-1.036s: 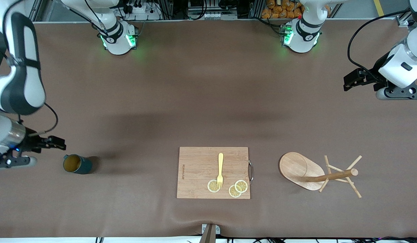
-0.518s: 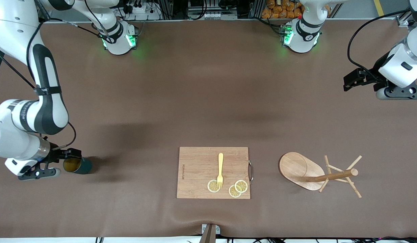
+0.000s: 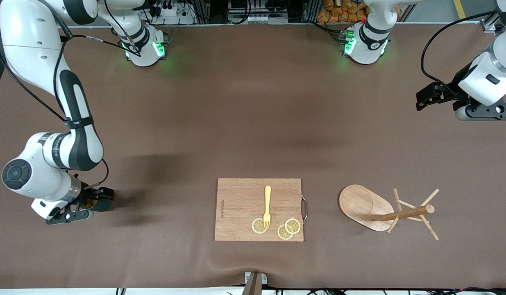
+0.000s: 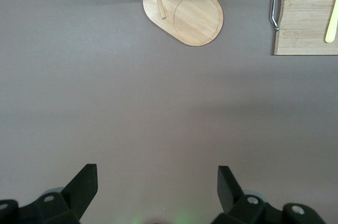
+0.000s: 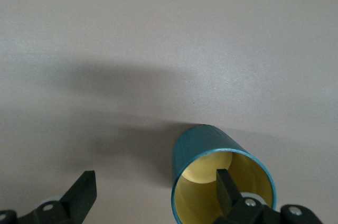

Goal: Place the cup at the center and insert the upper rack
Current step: 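Close the right gripper on the teal mug's rim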

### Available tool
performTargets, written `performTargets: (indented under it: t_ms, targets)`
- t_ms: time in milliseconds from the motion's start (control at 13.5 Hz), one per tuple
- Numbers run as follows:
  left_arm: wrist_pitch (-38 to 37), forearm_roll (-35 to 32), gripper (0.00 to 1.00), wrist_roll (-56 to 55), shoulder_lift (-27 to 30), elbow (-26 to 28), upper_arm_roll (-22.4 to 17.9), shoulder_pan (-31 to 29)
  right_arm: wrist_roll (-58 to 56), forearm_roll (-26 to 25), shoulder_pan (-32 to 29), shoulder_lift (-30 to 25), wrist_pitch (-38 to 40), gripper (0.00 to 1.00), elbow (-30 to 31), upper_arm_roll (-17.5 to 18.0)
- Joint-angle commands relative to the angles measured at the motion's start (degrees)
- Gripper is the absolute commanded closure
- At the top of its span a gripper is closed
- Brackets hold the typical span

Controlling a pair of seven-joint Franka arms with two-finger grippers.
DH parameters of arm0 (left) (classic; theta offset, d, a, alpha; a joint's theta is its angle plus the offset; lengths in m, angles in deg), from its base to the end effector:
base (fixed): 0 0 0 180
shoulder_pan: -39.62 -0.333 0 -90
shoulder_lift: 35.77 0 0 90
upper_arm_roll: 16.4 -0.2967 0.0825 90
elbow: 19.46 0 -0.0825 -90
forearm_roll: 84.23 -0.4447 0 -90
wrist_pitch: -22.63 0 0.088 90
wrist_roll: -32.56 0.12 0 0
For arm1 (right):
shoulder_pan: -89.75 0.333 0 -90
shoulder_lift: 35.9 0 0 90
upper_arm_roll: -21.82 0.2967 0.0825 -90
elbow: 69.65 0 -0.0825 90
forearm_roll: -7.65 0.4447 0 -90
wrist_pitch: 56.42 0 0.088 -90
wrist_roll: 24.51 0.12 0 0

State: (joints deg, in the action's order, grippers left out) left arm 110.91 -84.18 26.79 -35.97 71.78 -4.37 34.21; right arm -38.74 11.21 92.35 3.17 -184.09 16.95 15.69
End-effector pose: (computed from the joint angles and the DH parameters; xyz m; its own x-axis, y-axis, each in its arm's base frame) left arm 0.6073 -0.0704 0.5761 0.9984 -0.0147 -0.0549 -0.0150 -0.9999 -0.0039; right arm 0.7522 -0.0346 0.2045 0.9841 0.1742 0.0339 0.1734 -0.9845 0.0259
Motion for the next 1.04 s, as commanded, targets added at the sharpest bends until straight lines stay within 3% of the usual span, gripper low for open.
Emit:
performTargets:
  t_ms: [0, 592, 666, 814, 962]
  targets:
    - [0.04, 0.12, 0.0, -0.91, 0.11, -0.63, 0.71, -0.04, -1.05, 1.11, 0.04, 1.0, -0.03, 0.0, -1.17, -0.29]
    - [0.66, 0.12, 0.0, -0.91, -0.06, -0.63, 0.71, -0.04, -3.6, 1.11, -1.28, 3.2, -0.03, 0.0, -1.16, -0.29]
    - [0.75, 0.12, 0.0, -0.91, -0.06, -0.63, 0.71, -0.04, -4.04, 1.11, -1.28, 3.2, 0.05, 0.12, -1.16, -0.29]
    - [0.75, 0.12, 0.0, -1.35, -0.06, -0.63, 0.71, 0.05, -7.1, 1.11, -1.28, 3.11, 0.32, 0.47, -1.16, -0.29]
    - [0.75, 0.12, 0.0, -1.35, -0.15, -0.54, 0.71, 0.05, -8.61, 1.11, -1.46, 3.11, 0.32, 0.76, -1.16, -0.29]
